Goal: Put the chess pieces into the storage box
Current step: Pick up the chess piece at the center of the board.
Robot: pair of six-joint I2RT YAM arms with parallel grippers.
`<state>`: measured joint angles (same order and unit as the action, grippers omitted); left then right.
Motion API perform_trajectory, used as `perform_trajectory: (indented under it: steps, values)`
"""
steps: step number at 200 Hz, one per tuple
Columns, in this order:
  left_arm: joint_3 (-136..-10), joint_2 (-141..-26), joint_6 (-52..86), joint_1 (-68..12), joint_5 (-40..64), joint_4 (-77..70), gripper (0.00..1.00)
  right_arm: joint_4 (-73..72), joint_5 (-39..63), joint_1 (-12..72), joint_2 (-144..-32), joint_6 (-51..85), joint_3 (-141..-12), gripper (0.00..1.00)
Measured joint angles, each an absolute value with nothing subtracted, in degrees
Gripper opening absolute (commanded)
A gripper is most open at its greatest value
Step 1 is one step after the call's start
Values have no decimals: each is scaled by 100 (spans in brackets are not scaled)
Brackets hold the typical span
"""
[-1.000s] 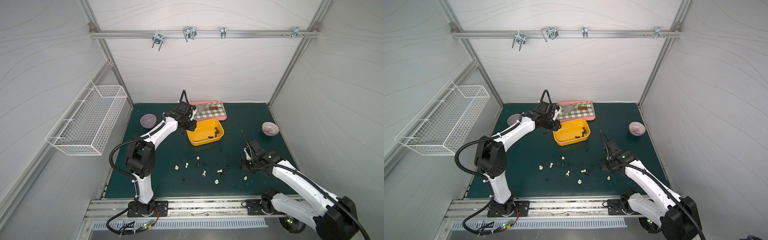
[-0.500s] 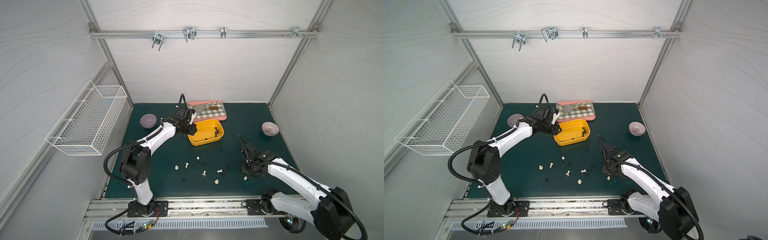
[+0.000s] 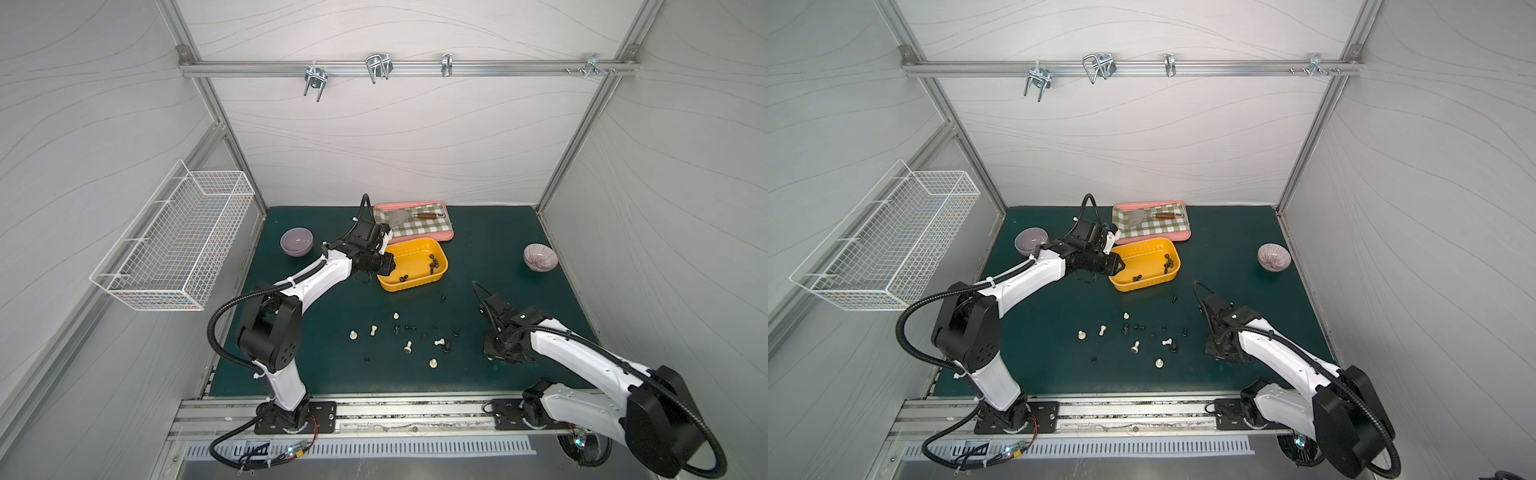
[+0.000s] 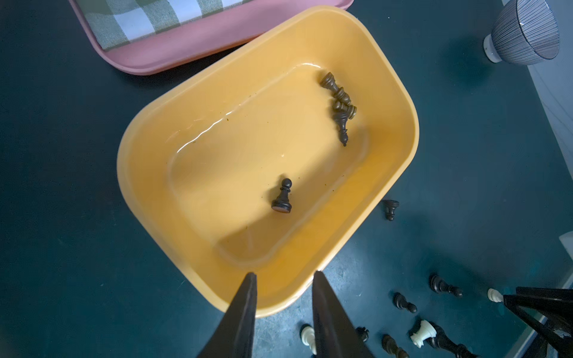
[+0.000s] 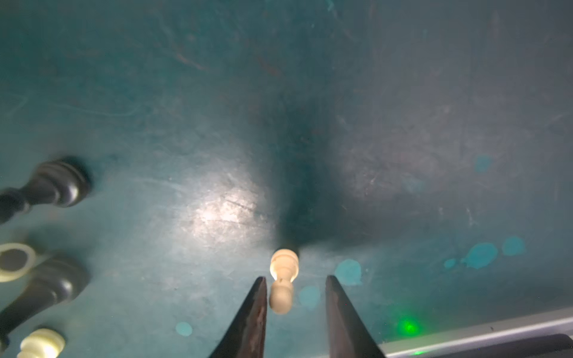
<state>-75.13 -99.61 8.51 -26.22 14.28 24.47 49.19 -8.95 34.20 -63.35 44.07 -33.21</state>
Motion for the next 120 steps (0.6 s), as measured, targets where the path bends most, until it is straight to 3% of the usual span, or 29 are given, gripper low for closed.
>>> perform_trajectory:
  steps: [120]
  values:
    - [-7402,-9961,921,-2670,1444,2349,32,4630,-790,3428,-6626,4364,-3304,28]
